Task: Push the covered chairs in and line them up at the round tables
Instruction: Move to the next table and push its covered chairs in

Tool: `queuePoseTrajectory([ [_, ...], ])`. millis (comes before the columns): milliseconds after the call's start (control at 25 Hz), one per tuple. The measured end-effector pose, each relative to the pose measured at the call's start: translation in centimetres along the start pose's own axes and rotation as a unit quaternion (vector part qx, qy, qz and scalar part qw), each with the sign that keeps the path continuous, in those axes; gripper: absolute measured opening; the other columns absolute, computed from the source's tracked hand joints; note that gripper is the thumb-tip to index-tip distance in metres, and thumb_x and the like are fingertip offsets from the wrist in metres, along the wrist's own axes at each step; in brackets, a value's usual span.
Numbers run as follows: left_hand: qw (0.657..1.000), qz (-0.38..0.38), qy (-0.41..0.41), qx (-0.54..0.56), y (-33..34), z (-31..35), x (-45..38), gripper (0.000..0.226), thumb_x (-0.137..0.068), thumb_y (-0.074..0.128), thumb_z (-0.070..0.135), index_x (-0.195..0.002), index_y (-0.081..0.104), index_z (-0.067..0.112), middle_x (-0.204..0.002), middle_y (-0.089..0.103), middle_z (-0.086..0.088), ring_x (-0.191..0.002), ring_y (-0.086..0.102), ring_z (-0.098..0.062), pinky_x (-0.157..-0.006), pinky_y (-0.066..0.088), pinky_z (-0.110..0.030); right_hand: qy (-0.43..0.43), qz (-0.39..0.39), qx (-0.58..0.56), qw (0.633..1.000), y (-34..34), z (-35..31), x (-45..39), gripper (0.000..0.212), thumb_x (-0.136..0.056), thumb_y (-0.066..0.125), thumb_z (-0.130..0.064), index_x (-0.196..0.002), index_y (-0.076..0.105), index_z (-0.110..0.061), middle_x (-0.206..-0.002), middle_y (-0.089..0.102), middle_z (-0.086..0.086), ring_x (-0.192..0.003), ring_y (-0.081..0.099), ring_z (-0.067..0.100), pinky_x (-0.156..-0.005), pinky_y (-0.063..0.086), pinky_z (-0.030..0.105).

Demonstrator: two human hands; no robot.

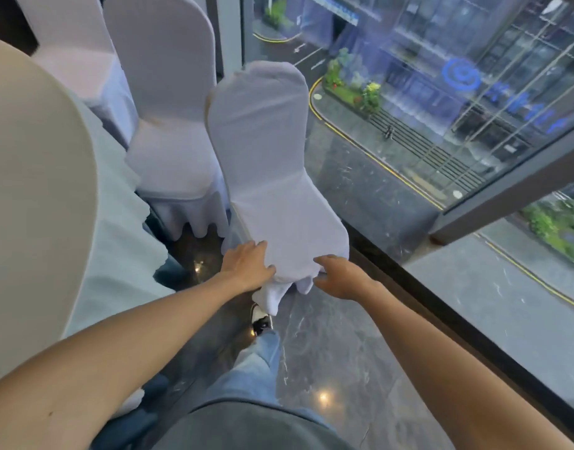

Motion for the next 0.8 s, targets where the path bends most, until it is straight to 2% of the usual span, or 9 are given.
queuePoseTrajectory([
  [120, 0.999, -0.01, -0.025, 0.029, -1.7, -1.1, -6.7, 0.047, -0.089, 0.05, 0.047, -0.125, 0.049, 0.017, -0.125, 0.059, -0.007, -0.111, 0.058, -0.032, -0.082, 0.045, -0.041, -0.025, -0.002, 0.049, 0.999, -4.8, -0.2, -7.3, 0.06, -0.094, 0.053, -0.04, -0.149, 0.038, -0.024, -0.153, 0.038, -0.003, -0.139, 0.037, 0.021, -0.112, 0.034, 0.038],
  [280, 0.996, 0.01, -0.068, 0.063, -5.1, -3.0, -12.8, 0.036, -0.09, 0.05, 0.047, -0.112, 0.049, 0.019, -0.116, 0.061, -0.005, -0.102, 0.06, -0.029, -0.073, 0.042, -0.037, -0.081, -0.019, 0.099, 0.992, -10.3, -1.9, -14.9, 0.06, -0.094, 0.054, -0.037, -0.15, 0.035, -0.023, -0.155, 0.036, -0.002, -0.139, 0.036, 0.023, -0.111, 0.034, 0.037],
  [440, 0.989, 0.033, -0.12, 0.083, -8.8, -5.9, -17.8, 0.041, -0.089, 0.049, 0.049, -0.118, 0.05, 0.02, -0.119, 0.061, -0.004, -0.105, 0.059, -0.029, -0.079, 0.048, -0.04, -0.149, -0.016, 0.149, 0.977, -16.3, -4.7, -21.7, 0.062, -0.094, 0.056, -0.033, -0.151, 0.034, -0.022, -0.156, 0.035, 0.0, -0.14, 0.036, 0.024, -0.111, 0.035, 0.039],
  [640, 0.967, 0.08, -0.201, 0.134, -12.9, -9.0, -24.4, 0.057, -0.089, 0.051, 0.051, -0.134, 0.043, 0.018, -0.127, 0.056, -0.009, -0.111, 0.056, -0.033, -0.088, 0.049, -0.043, -0.241, 0.049, 0.176, 0.953, -24.5, -7.6, -31.6, 0.067, -0.089, 0.063, -0.031, -0.15, 0.037, -0.019, -0.155, 0.035, 0.008, -0.14, 0.036, 0.029, -0.112, 0.034, 0.042],
  [720, 0.957, 0.107, -0.231, 0.142, -15.2, -9.1, -27.1, 0.062, -0.091, 0.052, 0.051, -0.14, 0.037, 0.017, -0.136, 0.05, -0.011, -0.119, 0.052, -0.035, -0.094, 0.045, -0.046, -0.28, 0.082, 0.178, 0.94, -28.1, -8.7, -35.3, 0.069, -0.086, 0.065, -0.03, -0.148, 0.038, -0.017, -0.155, 0.036, 0.011, -0.139, 0.036, 0.032, -0.112, 0.033, 0.045],
  [800, 0.942, 0.137, -0.27, 0.144, -17.4, -8.7, -30.0, 0.075, -0.092, 0.055, 0.05, -0.151, 0.024, 0.016, -0.152, 0.034, -0.015, -0.133, 0.041, -0.037, -0.102, 0.039, -0.049, -0.323, 0.117, 0.185, 0.921, -31.2, -9.4, -38.7, 0.071, -0.085, 0.067, -0.028, -0.148, 0.038, -0.014, -0.156, 0.033, 0.015, -0.141, 0.034, 0.035, -0.113, 0.03, 0.048],
])
Point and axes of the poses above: each hand's wrist, its own x-axis away from the middle knuckle, its own y-axis out of the palm, z = x × y, the point moved 9 cm from there along -x, towards the middle knuckle
